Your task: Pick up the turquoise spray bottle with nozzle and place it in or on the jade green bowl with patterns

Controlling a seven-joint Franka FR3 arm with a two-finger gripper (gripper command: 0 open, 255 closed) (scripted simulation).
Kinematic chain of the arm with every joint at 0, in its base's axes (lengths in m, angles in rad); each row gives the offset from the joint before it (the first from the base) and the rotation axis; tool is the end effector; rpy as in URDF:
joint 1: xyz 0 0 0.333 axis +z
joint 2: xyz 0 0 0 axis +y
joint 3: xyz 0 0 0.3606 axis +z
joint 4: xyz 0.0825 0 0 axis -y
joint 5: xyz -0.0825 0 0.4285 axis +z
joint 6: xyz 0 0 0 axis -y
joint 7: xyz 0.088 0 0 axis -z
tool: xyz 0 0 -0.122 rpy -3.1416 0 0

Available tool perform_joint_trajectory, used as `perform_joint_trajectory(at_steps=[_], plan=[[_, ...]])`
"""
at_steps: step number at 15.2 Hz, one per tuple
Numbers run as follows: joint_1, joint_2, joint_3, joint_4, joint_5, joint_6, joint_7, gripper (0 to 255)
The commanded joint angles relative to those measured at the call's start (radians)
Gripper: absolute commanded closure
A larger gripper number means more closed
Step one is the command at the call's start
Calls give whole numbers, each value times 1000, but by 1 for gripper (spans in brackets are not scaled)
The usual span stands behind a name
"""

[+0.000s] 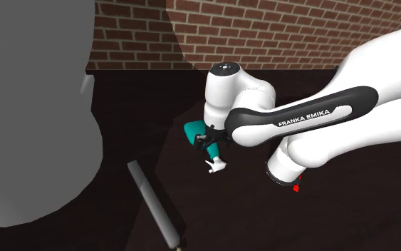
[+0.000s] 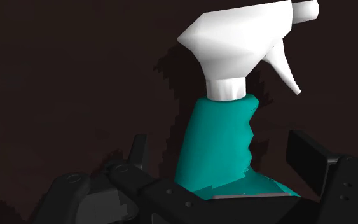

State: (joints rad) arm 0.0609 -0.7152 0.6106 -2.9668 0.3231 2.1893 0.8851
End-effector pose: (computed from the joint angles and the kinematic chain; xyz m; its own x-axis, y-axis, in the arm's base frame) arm 0.2473 0.1528 0.2969 0.8418 -0.5373 0.0521 -0.5377 -0.8261 0.1683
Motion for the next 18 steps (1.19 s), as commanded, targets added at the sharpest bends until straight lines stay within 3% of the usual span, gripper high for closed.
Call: perform_joint_trajectory(at_steps=[1,5,6,15,18], plan=[[-2,4,1,-1,0,5,0,0],[-1,3,1,-1,0,4,0,0],[-1,3,1,-1,0,4,0,255],[-2,4,1,-1,0,5,0,255],[3,-40,-21,19,-11,-58,-7,255]])
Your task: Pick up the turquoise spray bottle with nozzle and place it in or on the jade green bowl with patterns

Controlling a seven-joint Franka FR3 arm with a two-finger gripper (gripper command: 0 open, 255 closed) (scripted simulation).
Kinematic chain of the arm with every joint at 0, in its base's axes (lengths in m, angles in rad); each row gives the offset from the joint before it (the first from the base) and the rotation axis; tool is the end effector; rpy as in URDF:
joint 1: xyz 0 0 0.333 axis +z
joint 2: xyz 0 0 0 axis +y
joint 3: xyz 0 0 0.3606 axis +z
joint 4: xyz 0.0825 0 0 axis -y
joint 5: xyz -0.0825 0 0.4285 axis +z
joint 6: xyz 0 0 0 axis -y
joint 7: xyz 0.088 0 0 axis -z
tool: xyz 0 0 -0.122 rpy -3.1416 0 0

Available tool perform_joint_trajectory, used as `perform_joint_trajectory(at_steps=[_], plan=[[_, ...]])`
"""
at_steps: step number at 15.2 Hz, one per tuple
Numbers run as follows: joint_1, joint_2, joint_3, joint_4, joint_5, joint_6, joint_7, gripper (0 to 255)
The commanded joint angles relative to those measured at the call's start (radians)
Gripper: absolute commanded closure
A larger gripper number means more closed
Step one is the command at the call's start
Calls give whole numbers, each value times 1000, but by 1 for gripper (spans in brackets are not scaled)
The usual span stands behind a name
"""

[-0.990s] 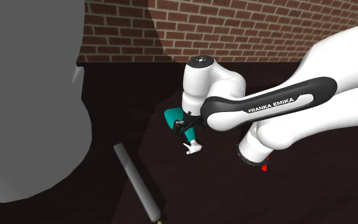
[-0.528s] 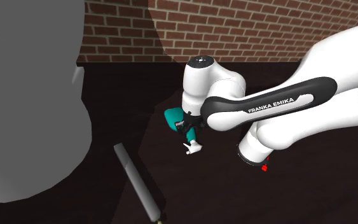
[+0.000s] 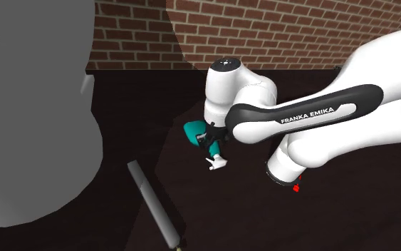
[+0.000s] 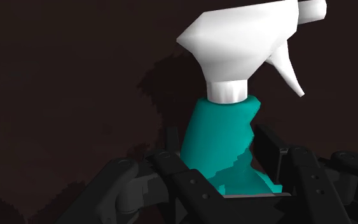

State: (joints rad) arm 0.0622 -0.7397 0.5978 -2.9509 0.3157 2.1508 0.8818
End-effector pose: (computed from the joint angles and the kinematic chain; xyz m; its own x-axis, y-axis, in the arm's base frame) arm 0.2485 0.1540 0.3079 0.8417 -0.5373 0.0528 -0.5379 -0.8262 0.1676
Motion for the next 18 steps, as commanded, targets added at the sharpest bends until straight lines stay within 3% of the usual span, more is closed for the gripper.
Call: perform_joint_trajectory(at_steps=[1,18], plan=[[3,-29,-15,10,-7,-39,-6,255],[-7,-167,-118,169,-80,-331,-35,255]])
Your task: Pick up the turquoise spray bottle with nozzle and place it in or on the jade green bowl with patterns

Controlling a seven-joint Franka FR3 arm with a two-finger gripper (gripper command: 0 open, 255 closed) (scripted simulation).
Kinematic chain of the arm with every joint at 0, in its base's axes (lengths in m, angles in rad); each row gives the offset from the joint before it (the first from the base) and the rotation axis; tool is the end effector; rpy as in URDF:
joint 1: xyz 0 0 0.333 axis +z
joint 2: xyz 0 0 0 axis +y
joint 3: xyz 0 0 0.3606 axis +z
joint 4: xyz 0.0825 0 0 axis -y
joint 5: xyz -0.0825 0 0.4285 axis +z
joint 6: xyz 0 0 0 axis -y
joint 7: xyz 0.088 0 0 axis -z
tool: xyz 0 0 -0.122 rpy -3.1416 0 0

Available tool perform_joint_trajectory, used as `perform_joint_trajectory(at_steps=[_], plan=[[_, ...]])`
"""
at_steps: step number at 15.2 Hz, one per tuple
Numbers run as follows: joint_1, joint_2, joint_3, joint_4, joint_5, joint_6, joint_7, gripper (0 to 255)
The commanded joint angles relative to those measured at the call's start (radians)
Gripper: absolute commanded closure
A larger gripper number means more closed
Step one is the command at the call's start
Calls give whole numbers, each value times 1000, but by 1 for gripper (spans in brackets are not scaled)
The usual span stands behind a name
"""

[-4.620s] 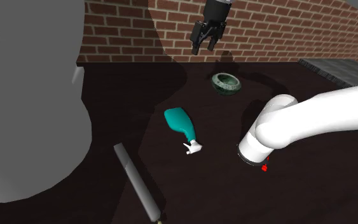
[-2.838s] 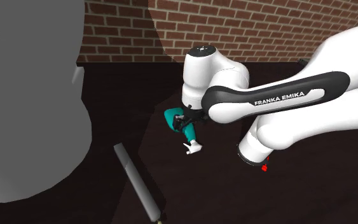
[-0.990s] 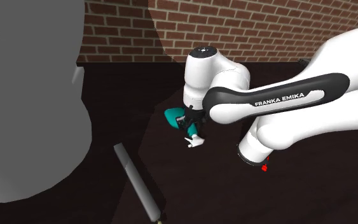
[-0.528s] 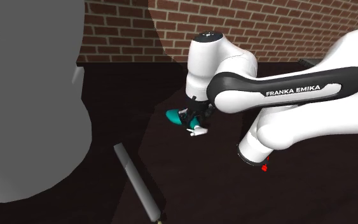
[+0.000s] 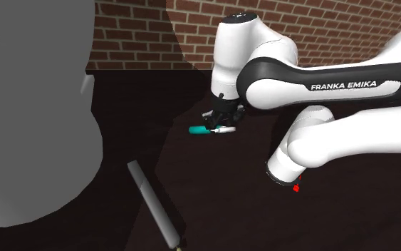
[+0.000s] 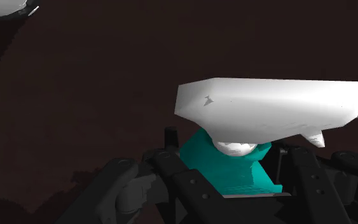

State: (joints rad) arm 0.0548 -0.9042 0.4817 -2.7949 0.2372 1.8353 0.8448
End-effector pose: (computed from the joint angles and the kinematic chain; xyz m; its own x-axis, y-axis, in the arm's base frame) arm 0.2496 0.1535 0.4089 0.8418 -0.5372 0.0525 -0.5377 -0.8262 0.1678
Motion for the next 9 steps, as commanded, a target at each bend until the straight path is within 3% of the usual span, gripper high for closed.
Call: perform_joint_trajectory(at_steps=[1,9], plan=[[-2,-6,-7,25,-6,-30,1,255],[-14,-24,-43,120,-38,-142,-9,255]])
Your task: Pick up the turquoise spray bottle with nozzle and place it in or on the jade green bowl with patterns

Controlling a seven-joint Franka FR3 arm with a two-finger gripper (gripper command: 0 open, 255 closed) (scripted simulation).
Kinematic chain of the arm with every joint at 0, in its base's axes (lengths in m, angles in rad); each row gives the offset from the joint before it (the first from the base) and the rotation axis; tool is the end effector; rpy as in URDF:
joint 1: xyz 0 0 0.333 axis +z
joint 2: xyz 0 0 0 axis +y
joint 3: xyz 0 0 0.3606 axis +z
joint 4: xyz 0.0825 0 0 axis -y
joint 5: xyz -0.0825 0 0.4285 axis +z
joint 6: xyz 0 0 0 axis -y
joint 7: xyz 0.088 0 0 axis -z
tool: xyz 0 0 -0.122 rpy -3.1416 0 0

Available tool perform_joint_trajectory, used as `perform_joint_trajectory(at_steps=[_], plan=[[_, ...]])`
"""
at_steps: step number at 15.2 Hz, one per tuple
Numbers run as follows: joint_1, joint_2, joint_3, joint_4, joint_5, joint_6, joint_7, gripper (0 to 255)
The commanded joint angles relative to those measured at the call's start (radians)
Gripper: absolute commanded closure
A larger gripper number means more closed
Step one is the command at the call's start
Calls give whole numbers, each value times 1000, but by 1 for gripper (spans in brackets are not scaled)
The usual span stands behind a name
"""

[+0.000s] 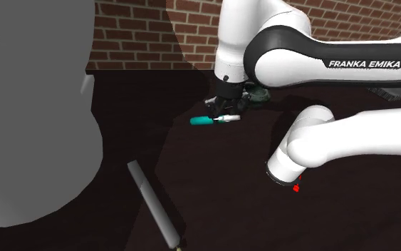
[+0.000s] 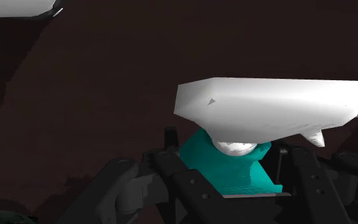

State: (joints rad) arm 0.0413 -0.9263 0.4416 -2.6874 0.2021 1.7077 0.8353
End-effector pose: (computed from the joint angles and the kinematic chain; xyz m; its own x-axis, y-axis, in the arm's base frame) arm 0.2506 0.1560 0.4612 0.8419 -0.5371 0.0524 -0.5376 -0.8263 0.1678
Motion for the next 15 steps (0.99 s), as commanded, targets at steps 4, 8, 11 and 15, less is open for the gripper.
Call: perform_joint_trajectory(at_steps=[4,8,11,15], plan=[[-13,-19,-39,29,-31,-48,-28,255],[-53,-69,-145,-19,-115,-49,-129,255],[-93,-91,-224,-43,-185,-42,-207,255],[-156,-93,-331,-56,-281,-20,-310,255]])
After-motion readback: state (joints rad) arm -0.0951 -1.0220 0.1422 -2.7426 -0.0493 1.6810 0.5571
